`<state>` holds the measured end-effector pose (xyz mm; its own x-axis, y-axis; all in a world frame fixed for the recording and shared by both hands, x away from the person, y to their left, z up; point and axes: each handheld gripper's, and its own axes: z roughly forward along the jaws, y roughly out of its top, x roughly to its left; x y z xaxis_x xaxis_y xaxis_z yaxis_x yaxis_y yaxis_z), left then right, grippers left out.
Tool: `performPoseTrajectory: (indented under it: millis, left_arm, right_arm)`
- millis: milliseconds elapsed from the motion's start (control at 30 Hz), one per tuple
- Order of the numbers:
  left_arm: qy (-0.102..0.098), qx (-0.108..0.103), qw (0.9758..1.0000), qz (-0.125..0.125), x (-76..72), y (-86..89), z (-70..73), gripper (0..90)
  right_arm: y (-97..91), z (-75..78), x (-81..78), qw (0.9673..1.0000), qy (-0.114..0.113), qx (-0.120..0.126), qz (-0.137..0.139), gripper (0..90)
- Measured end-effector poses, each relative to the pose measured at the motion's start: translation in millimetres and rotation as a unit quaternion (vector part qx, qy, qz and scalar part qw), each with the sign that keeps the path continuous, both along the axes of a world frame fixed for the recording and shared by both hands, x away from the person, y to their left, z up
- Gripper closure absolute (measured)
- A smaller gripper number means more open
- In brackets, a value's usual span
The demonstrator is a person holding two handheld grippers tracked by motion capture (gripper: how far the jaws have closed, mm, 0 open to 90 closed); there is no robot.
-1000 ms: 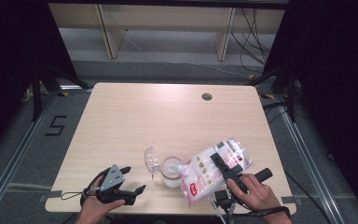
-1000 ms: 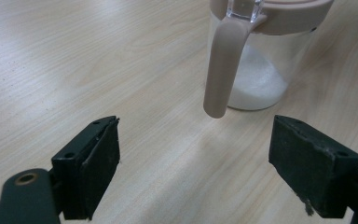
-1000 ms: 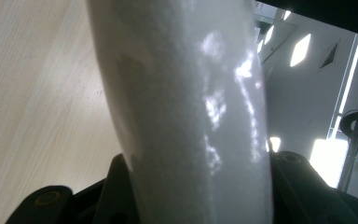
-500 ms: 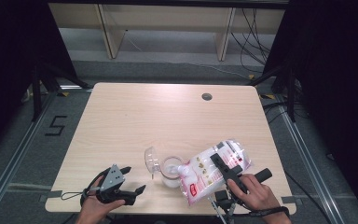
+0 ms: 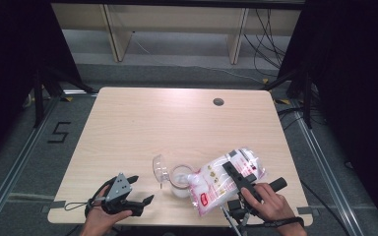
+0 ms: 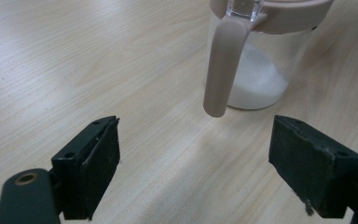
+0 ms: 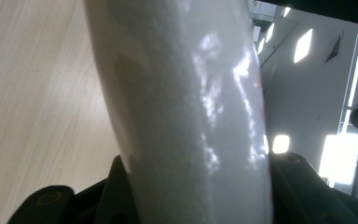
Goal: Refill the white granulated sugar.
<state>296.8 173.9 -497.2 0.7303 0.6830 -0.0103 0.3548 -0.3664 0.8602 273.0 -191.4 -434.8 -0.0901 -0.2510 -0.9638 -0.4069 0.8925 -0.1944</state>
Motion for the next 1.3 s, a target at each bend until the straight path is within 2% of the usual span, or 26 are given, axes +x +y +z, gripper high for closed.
performPoseTrajectory:
  millis: [33, 67, 133, 200, 233, 267, 400, 433, 533, 567, 600, 633, 667, 733, 800, 933, 1000, 1033, 1067, 1100, 1300]
  left_arm:
    - [0.0, 0.0, 1.0, 0.0, 0.0, 0.0, 0.0, 16.1]
    - [-0.001, -0.002, 1.0, 0.0, 0.2, -0.2, -0.3, 16.1]
    - [-0.001, -0.002, 1.0, 0.0, 0.3, 0.0, -0.2, 16.1]
    - [-0.001, -0.002, 1.0, 0.0, 0.2, 0.0, -0.2, 16.1]
    - [-0.001, 0.001, 1.0, -0.001, 0.1, 0.1, 0.2, 16.1]
    - [-0.004, 0.002, 1.0, -0.003, 0.5, 0.2, 0.1, 16.1]
    - [0.0, 0.0, 1.0, 0.0, 0.0, 0.0, 0.2, 16.2]
    - [0.002, 0.0, 1.0, -0.002, 0.4, 0.3, 0.3, 16.1]
    - [-0.001, -0.003, 1.0, 0.0, 0.4, 0.0, -0.1, 16.1]
    - [0.0, -0.002, 1.0, -0.001, 0.4, 0.0, 0.0, 16.1]
    - [0.002, 0.0, 1.0, -0.001, 0.3, 0.2, 0.3, 16.1]
    - [-0.004, 0.0, 1.0, -0.002, 0.5, 0.1, 0.1, 16.1]
    - [-0.002, 0.004, 1.0, -0.004, 0.6, 0.6, 0.7, 16.1]
    - [0.002, 0.0, 1.0, -0.001, 0.3, 0.2, 0.2, 16.2]
    - [0.001, -0.002, 1.0, -0.001, 0.4, 0.1, 0.0, 16.1]
    - [0.001, -0.002, 1.0, 0.001, 0.1, 0.0, -0.1, 16.1]
    - [-0.007, 0.006, 0.9999, -0.007, 1.7, 1.3, 0.5, 16.1]
    - [-0.006, 0.005, 0.9999, -0.007, 1.6, 1.2, 0.4, 16.1]
    - [-0.007, 0.005, 0.9999, -0.006, 1.6, 1.0, 0.3, 16.1]
    - [-0.006, 0.006, 0.9999, -0.007, 1.7, 1.1, 0.4, 16.1]
    - [-0.007, 0.005, 1.0, -0.005, 1.5, 1.2, 0.5, 16.1]
  right_arm:
    - [-0.2, -0.3, 1.1, 1.0, -0.001, 0.002, 0.007, 63.2]
    - [-1.3, -2.4, 0.7, 0.9999, -0.001, 0.015, 0.003, 63.2]
    - [-1.6, -2.6, 0.8, 0.9998, 0.001, 0.017, 0.003, 63.3]
    - [-0.8, -0.9, 2.0, 0.9999, -0.003, 0.007, 0.013, 63.3]
    - [-0.9, -0.5, 1.6, 1.0, 0.0, 0.004, 0.008, 63.3]
    - [-0.1, 1.2, 1.7, 0.9999, -0.007, -0.005, 0.012, 63.4]
    - [-0.3, 1.1, 2.3, 0.9998, -0.008, -0.005, 0.016, 63.5]
    - [-1.1, -1.1, 2.1, 0.9999, -0.003, 0.008, 0.012, 63.5]
    - [-1.6, -1.9, 0.3, 0.9999, -0.002, 0.015, 0.002, 63.5]
    - [-0.1, 1.2, 0.3, 1.0, -0.003, -0.004, 0.005, 63.5]
    - [-0.5, 0.6, -0.6, 1.0, -0.001, 0.001, -0.002, 63.5]
    - [0.7, 3.6, -0.3, 0.9997, -0.019, -0.008, 0.012, 63.5]
    - [0.9, 3.1, 0.7, 0.9995, -0.021, -0.006, 0.021, 63.5]
    - [0.7, 2.7, 0.5, 0.9997, -0.016, -0.005, 0.016, 63.5]
    - [0.9, 3.1, 0.8, 0.9995, -0.02, -0.009, 0.02, 63.6]
    - [0.2, 2.0, -0.3, 0.9999, -0.008, -0.009, 0.003, 63.5]
    - [-0.4, 0.9, -0.5, 1.0, -0.003, -0.001, -0.002, 63.6]
    - [-0.3, 1.2, -0.5, 1.0, -0.003, -0.001, -0.002, 63.5]
    - [0.4, 2.9, -0.2, 0.9999, -0.012, -0.011, 0.006, 63.6]
    - [0.7, 2.9, 1.0, 0.9995, -0.021, -0.009, 0.02, 63.6]
    - [0.1, 2.0, 0.7, 0.9997, -0.017, -0.011, 0.012, 63.6]
